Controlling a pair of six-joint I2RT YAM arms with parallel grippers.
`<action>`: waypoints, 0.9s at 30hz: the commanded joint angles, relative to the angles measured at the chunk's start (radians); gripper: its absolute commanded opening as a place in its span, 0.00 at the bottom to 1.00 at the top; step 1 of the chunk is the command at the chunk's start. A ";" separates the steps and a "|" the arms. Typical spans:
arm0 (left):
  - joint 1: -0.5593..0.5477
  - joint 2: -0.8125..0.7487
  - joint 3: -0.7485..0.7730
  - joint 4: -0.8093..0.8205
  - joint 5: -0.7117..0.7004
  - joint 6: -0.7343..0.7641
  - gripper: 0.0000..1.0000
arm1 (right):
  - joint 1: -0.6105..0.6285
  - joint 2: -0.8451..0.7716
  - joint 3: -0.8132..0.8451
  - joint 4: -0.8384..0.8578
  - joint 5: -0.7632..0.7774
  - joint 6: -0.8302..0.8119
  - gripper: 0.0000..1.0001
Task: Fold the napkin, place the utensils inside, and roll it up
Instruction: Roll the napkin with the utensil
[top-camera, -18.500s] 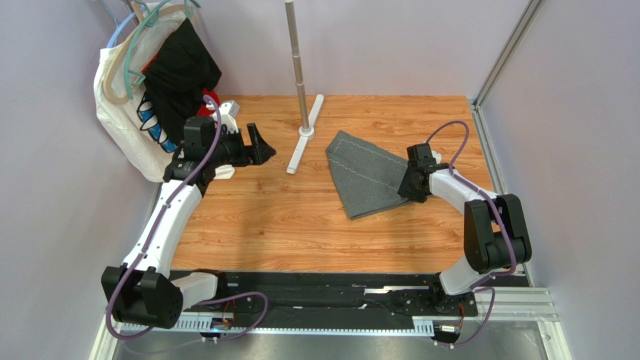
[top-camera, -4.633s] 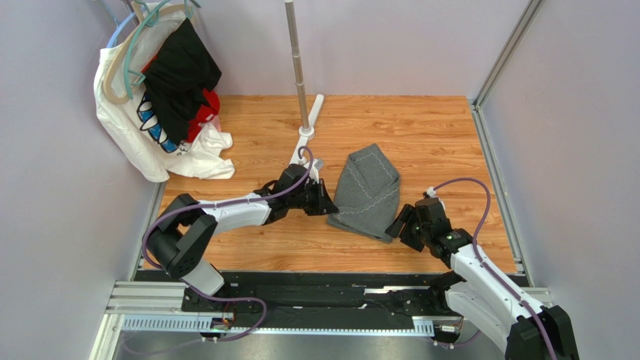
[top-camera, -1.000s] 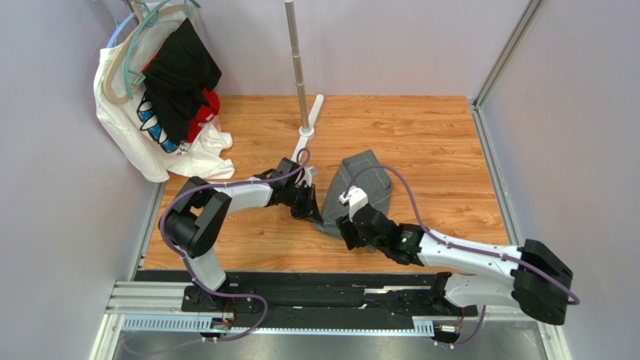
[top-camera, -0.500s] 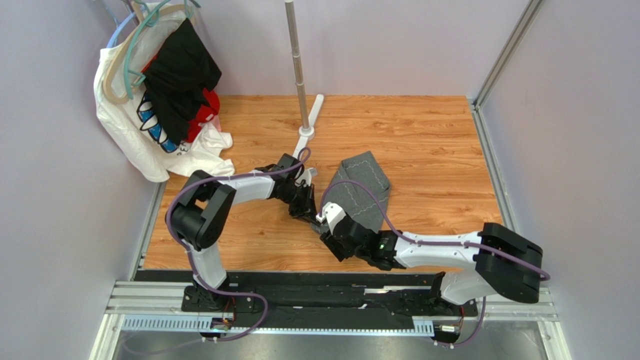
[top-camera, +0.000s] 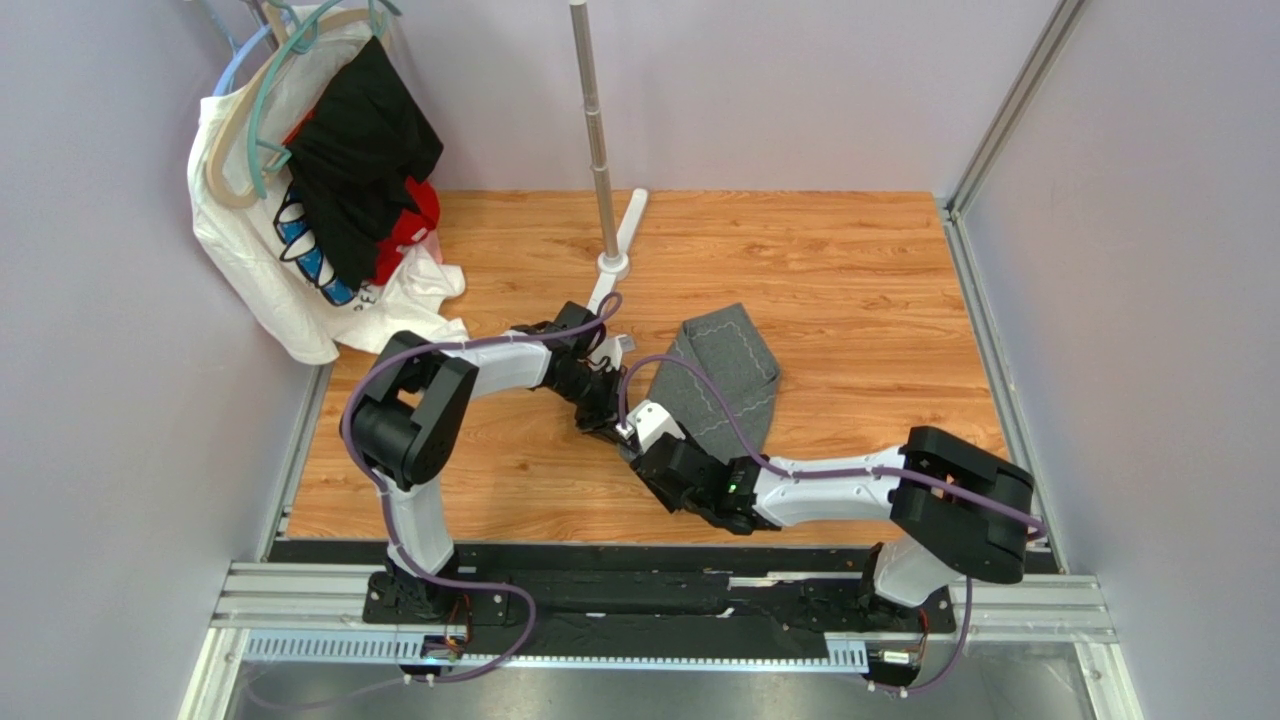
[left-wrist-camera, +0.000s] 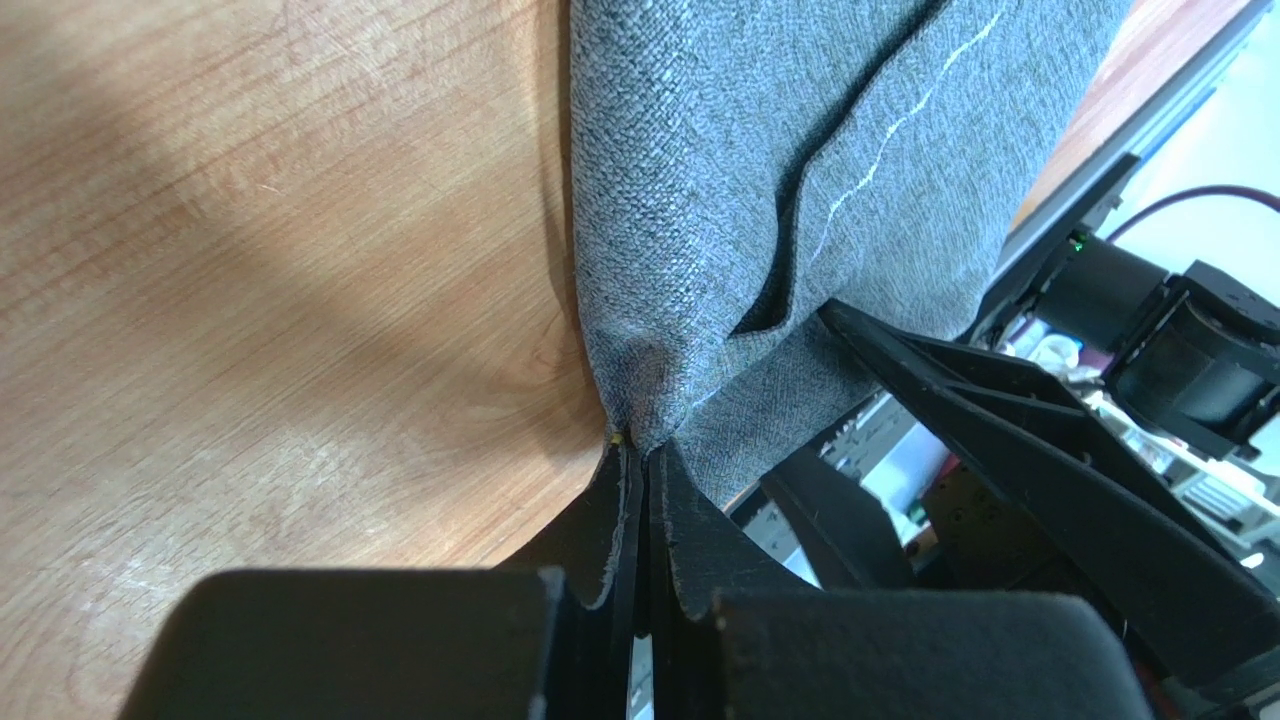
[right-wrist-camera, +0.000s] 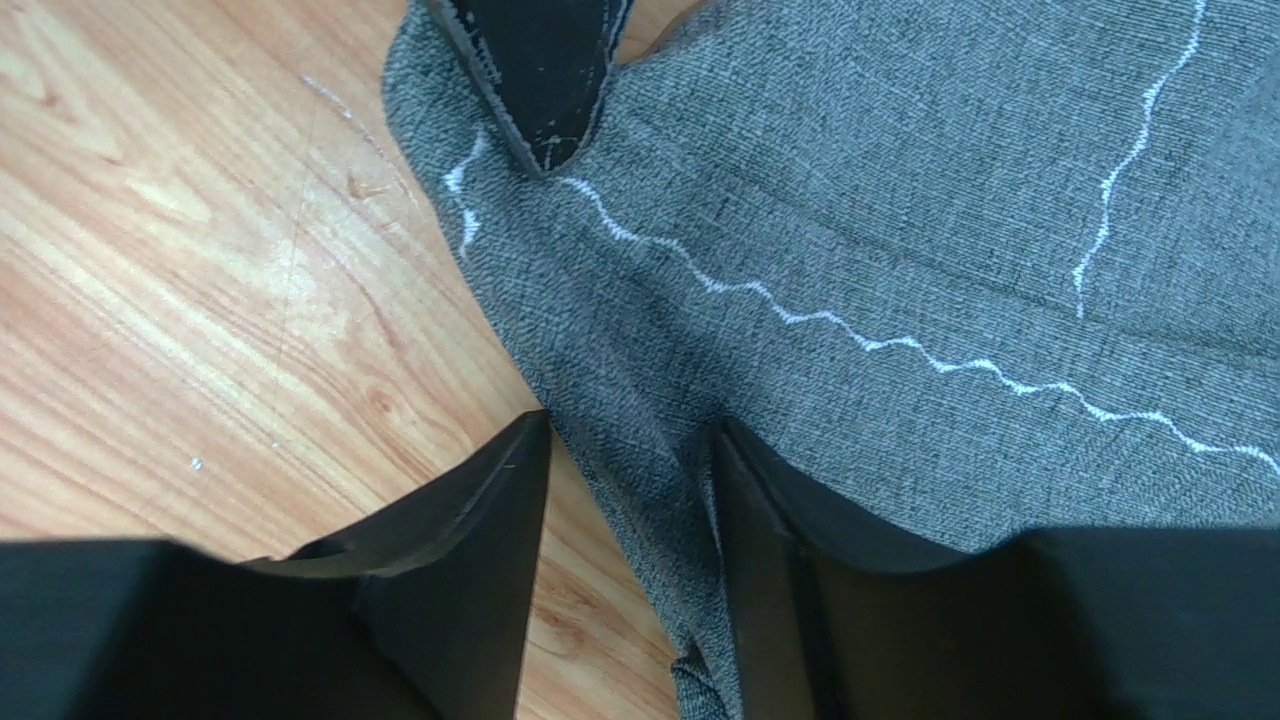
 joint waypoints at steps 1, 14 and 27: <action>0.009 0.019 0.032 -0.042 0.033 0.042 0.00 | 0.003 0.038 0.021 -0.032 0.064 0.034 0.44; 0.036 -0.048 0.009 -0.010 0.041 0.030 0.30 | 0.000 0.094 0.050 -0.094 -0.084 0.048 0.00; 0.093 -0.481 -0.304 0.236 -0.307 -0.128 0.67 | -0.129 -0.014 0.071 -0.132 -0.521 0.048 0.00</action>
